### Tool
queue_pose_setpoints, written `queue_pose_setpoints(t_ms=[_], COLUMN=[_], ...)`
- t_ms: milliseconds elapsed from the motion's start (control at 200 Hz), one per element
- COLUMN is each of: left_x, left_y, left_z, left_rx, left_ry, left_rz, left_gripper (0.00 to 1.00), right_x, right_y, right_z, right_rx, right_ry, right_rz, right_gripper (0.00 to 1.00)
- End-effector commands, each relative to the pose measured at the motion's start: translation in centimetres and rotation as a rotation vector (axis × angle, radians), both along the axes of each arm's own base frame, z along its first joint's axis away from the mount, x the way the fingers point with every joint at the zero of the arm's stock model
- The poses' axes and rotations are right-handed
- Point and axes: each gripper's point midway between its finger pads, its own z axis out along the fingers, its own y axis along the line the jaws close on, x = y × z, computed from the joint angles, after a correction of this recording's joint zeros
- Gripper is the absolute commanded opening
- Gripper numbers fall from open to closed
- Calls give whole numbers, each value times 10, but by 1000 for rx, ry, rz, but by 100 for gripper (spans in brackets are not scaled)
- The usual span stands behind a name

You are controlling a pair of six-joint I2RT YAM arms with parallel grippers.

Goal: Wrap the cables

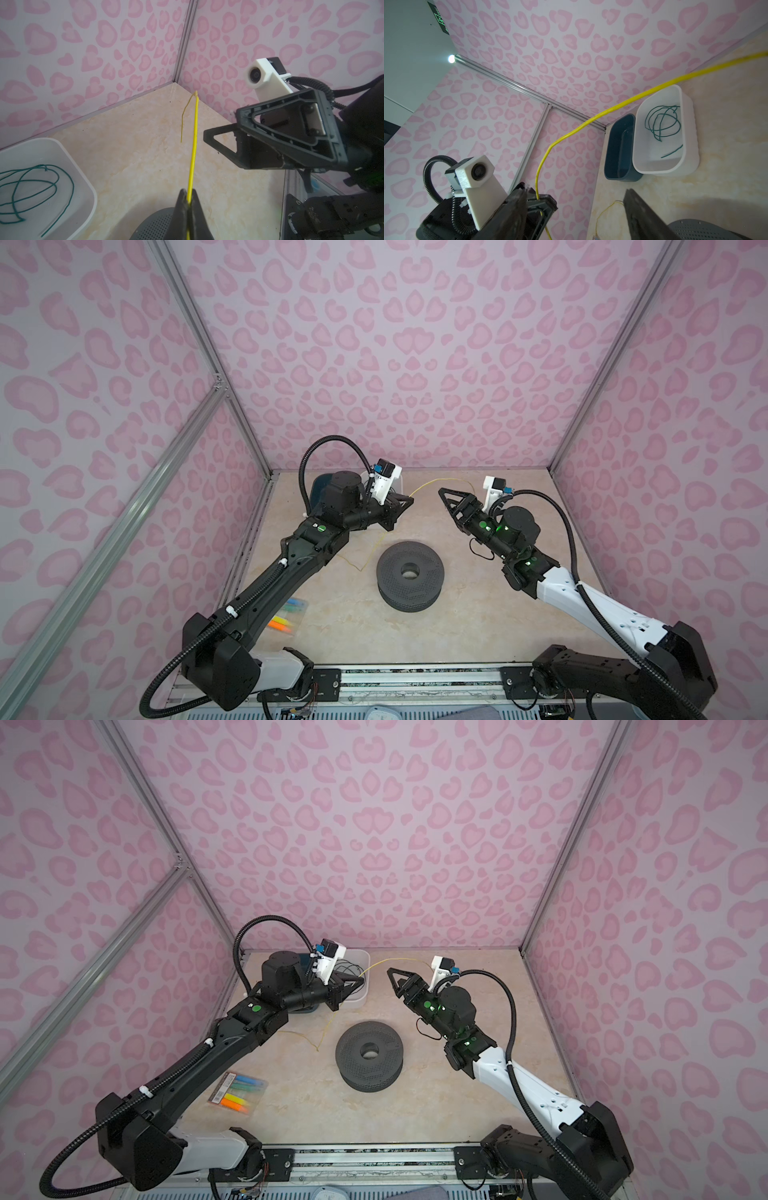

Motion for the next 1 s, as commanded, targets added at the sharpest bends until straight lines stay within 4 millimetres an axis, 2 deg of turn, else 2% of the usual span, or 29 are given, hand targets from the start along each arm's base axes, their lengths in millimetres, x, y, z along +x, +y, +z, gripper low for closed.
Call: queue_pose_setpoints(t_ms=[0,110,255,325,425,490,575,635,690,805,870,940,1000], left_x=[-4,-8,-12,-12,-11,-12,-15,-17,-18,-22,-24,-28,-32], left_y=[-12,-18,-26,-29,-30,-29,-27,-25,-20,-10,-7,-8,-10], left_z=[4,1,-1,-5,-9,-12,-14,-17,-23,-36,-50,-66,-78], left_rx=[-21,-12,-8,1,13,23,30,41,55,82,94,85,83], left_ry=[-27,-28,-19,-10,-1,3,6,6,7,10,26,69,107], left_rz=[-48,-71,-106,-119,-121,-120,-124,-118,-102,-66,-57,-71,-80], left_gripper=[4,4,4,4,13,20,35,50,55,57,57,51,42], right_x=[-3,2,8,9,8,10,12,13,12,11,11,11,12], right_y=[15,24,26,30,29,22,11,2,-7,-21,-30,-38,-47], right_z=[20,15,15,17,20,20,24,27,31,36,39,41,44], right_rx=[64,73,119,123,125,118,107,101,91,63,59,59,56], right_ry=[-59,-39,-35,-35,-43,-47,-60,-71,-82,-87,-86,-87,-91], right_rz=[46,58,56,77,82,65,39,16,-2,-26,-41,-55,-70], right_gripper=[73,63,35,17,0,0,0,0,0,0,0,0,0])
